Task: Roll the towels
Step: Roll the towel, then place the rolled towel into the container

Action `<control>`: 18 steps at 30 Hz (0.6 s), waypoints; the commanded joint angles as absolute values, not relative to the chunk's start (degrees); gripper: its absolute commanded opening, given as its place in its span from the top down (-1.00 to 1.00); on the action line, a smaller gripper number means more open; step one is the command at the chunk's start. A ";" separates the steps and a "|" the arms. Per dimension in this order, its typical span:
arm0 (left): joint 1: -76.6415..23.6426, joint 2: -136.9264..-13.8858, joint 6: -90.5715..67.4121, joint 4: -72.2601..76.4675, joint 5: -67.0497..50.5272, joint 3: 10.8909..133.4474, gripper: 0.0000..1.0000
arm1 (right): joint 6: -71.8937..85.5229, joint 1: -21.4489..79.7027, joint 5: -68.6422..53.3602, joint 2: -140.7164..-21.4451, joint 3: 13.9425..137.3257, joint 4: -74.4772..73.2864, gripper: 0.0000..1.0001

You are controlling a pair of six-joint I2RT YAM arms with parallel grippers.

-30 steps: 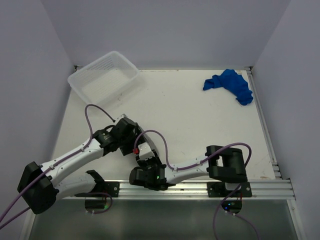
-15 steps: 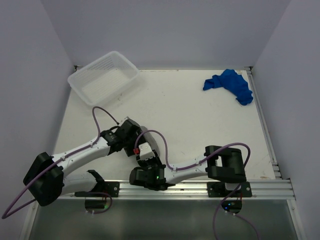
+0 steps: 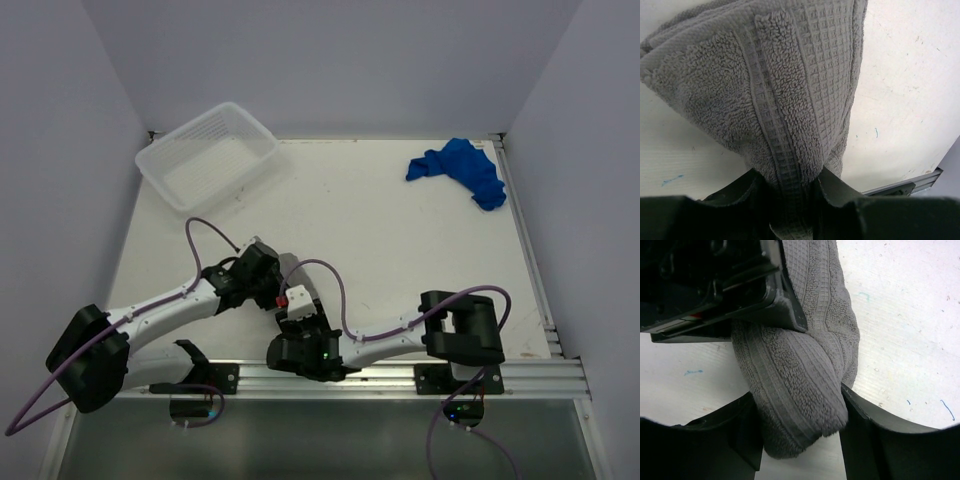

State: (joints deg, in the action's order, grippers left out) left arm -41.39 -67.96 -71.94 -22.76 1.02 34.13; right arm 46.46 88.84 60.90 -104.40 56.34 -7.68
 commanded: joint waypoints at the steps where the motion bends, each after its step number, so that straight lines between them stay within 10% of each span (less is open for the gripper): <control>1: -41.57 -68.64 -70.84 -26.89 3.16 31.29 0.76 | 47.72 89.30 64.78 -97.66 55.81 -4.04 -0.14; 8: -41.57 -69.87 -68.30 -29.44 5.26 33.48 1.00 | 47.45 89.30 61.26 -86.51 53.44 -9.12 -0.60; 18: -41.48 -72.42 -64.25 -34.01 10.28 39.19 1.00 | 55.10 89.30 63.27 -68.66 43.69 -19.24 -0.66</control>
